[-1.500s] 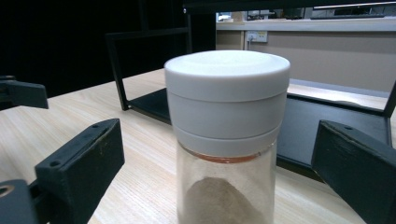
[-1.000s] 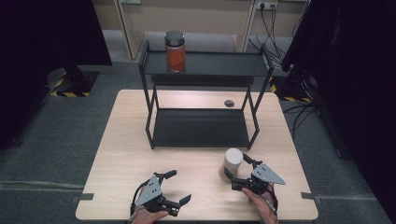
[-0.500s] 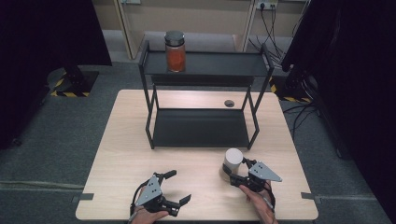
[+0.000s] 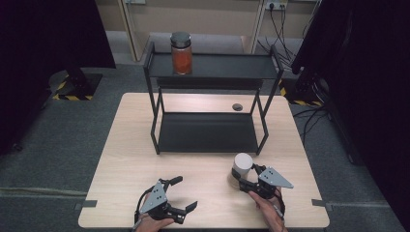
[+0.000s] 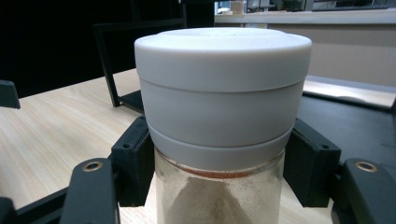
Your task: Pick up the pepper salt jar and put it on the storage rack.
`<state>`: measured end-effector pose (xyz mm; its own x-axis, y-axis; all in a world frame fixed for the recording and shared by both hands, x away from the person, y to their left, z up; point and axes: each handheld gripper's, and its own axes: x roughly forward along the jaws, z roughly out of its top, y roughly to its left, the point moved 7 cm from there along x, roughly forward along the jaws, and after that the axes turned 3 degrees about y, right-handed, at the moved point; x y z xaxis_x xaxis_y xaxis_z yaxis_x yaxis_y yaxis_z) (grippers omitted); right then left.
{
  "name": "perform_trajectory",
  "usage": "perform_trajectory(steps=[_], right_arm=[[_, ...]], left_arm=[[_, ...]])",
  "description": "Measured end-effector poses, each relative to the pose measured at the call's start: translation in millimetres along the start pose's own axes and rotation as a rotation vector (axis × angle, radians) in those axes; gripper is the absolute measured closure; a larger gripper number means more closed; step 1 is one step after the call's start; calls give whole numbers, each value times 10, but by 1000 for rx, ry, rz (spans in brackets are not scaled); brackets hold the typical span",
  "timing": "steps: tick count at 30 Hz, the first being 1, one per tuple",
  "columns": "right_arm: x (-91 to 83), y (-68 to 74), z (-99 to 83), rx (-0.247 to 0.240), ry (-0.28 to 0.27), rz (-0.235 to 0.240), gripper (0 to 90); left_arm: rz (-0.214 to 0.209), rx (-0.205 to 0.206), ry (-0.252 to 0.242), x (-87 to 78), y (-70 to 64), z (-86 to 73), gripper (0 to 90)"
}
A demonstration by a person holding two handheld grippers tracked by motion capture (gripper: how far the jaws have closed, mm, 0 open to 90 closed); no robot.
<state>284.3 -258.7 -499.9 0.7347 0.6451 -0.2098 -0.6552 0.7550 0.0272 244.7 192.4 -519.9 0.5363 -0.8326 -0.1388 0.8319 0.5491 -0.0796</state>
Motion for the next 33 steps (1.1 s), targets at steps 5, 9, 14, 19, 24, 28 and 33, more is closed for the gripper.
perform_trajectory(steps=[5, 9, 14, 19, 24, 28, 33], right_arm=[[-47, -2, 73, -5, -13, -3, 349], [-62, 2, 134, 3, -16, -8, 350], [-73, -1, 213, 0, -26, -2, 350], [-89, 5, 325, -5, -28, 2, 351], [-94, 12, 440, -15, -35, 14, 351], [-87, 15, 531, -20, -32, 30, 351], [-83, 18, 643, -27, -35, 42, 352]], left_arm=[[5, -2, -1, -7, 4, -1, 27], [7, 0, 1, -9, 9, -4, 26], [10, -1, 0, -8, 12, -9, 26], [10, -1, 3, -5, 15, -13, 26], [8, 2, 7, 2, 11, -14, 26], [6, 3, 7, 6, 7, -16, 26], [9, 2, 6, 1, 11, -16, 26]])
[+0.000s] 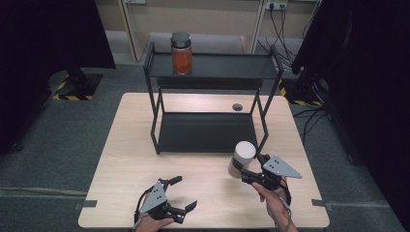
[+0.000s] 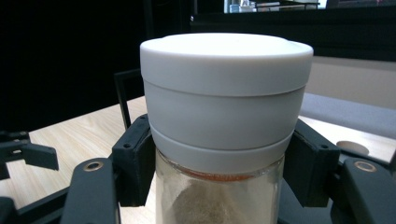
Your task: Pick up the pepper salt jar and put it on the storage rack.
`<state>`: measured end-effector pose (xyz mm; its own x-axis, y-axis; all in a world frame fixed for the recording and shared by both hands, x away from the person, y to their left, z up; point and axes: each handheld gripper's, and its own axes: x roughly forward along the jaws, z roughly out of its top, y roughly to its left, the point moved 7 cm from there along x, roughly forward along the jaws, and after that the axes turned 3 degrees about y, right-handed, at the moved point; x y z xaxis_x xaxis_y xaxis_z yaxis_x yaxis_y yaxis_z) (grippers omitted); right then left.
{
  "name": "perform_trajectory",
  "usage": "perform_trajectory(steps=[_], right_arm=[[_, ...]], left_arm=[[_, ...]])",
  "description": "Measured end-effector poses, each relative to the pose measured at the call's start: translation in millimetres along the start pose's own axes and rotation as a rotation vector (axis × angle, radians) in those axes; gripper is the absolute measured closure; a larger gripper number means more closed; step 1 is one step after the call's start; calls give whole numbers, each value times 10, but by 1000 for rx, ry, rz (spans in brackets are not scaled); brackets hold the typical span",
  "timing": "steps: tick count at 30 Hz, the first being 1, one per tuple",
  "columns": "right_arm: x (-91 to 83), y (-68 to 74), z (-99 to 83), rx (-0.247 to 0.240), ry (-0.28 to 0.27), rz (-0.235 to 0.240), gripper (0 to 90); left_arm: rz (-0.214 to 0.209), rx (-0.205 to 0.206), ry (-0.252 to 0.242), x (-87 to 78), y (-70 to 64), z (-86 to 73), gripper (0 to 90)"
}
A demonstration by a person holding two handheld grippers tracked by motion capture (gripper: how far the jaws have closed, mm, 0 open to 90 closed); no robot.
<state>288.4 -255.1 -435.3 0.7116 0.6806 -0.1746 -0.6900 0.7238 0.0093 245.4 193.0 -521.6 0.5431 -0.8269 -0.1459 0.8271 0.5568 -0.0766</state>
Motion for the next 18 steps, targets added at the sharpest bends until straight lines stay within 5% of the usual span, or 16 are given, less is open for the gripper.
perform_trajectory(steps=[18], right_arm=[[43, -42, 463, -10, -22, 25, 354]], left_arm=[[-1, 0, 0, 1, -4, -2, 26]])
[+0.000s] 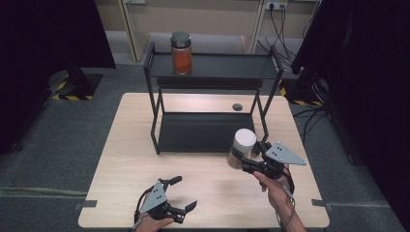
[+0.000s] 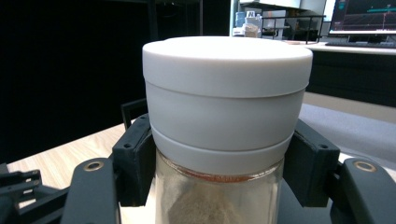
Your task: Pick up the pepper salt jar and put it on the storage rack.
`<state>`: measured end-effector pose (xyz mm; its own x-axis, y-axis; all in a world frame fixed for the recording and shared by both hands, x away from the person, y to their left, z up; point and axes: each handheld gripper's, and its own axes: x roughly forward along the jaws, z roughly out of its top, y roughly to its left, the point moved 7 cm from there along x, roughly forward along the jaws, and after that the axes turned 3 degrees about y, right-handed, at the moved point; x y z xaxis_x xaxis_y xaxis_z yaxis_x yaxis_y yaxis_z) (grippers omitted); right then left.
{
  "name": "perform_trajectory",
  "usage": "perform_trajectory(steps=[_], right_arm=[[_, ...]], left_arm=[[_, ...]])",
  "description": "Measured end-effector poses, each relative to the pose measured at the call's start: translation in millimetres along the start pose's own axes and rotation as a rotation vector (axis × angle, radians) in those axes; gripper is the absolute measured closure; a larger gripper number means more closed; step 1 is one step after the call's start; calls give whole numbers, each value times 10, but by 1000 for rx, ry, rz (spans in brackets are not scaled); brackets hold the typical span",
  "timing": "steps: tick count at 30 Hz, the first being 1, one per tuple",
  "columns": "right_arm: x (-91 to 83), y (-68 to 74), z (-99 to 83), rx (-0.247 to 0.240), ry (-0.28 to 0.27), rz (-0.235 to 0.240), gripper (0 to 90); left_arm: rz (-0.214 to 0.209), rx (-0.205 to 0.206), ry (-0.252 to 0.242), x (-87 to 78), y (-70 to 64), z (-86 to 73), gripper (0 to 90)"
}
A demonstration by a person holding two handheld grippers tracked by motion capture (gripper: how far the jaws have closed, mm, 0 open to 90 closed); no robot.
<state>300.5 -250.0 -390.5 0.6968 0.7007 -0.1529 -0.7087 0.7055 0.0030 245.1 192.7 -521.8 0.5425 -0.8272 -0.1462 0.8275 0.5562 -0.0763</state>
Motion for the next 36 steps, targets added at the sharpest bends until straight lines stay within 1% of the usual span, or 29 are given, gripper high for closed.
perform_trajectory(steps=[6, 17, 23, 27, 31, 36], right_arm=[[35, -41, 146, 13, 4, 15, 354], [88, -111, 407, 20, -5, 20, 354], [98, -130, 543, 2, 1, 12, 354], [113, -156, 641, 16, -3, 21, 355], [134, -176, 738, 18, -16, 27, 354], [163, -184, 895, 9, -23, 35, 354]], left_arm=[[0, 0, 1, 1, 1, -1, 26], [3, -2, -1, -3, 4, -1, 26], [5, -3, -2, -6, 4, 0, 26], [6, -6, -2, -6, 5, -2, 26], [7, -10, -2, -6, 9, -4, 26], [9, -14, 0, -9, 14, -3, 26]])
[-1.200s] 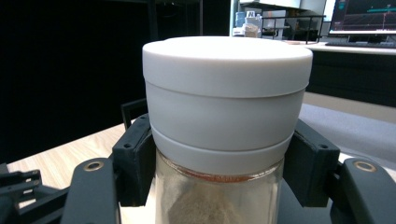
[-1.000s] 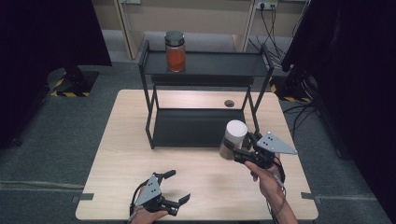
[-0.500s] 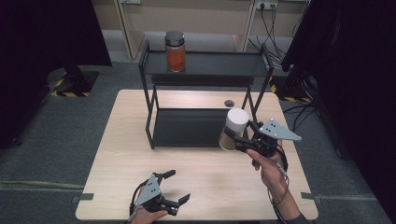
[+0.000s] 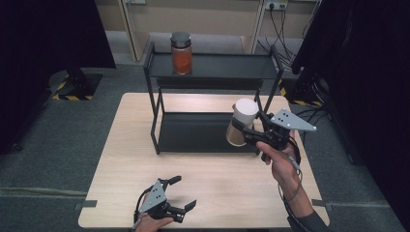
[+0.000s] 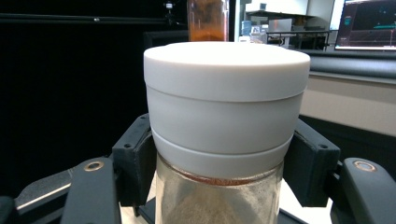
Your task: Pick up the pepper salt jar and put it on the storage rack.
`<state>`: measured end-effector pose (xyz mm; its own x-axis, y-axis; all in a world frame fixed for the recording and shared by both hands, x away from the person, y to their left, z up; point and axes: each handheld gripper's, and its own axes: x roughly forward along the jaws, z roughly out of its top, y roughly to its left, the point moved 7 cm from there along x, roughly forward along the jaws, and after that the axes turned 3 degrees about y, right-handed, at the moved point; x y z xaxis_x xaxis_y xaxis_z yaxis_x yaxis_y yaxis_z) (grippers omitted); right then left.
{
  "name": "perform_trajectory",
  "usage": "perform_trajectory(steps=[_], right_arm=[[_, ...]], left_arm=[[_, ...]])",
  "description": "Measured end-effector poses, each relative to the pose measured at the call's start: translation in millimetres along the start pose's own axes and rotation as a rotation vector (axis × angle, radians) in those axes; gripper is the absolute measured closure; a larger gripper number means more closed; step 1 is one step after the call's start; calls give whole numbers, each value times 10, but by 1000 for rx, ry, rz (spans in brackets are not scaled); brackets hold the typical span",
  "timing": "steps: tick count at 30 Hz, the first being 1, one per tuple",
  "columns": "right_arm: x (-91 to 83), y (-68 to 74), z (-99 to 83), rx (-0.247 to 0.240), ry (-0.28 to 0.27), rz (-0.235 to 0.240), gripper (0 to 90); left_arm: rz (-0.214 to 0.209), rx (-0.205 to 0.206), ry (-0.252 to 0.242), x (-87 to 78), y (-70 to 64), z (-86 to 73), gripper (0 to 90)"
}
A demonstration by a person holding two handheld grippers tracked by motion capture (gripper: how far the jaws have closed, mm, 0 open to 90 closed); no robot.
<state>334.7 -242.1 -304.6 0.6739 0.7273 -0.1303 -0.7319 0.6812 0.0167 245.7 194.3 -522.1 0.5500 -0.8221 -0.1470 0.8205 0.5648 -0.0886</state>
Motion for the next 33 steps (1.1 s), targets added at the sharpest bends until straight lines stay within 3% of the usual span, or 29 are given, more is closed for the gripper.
perform_trajectory(steps=[13, 33], right_arm=[[94, -10, 419, 1, -21, 21, 354], [484, 10, 1062, -12, -19, 10, 353]], left_arm=[[1, -5, -3, 1, 3, -5, 26], [-3, -10, -6, -2, 3, -7, 26]])
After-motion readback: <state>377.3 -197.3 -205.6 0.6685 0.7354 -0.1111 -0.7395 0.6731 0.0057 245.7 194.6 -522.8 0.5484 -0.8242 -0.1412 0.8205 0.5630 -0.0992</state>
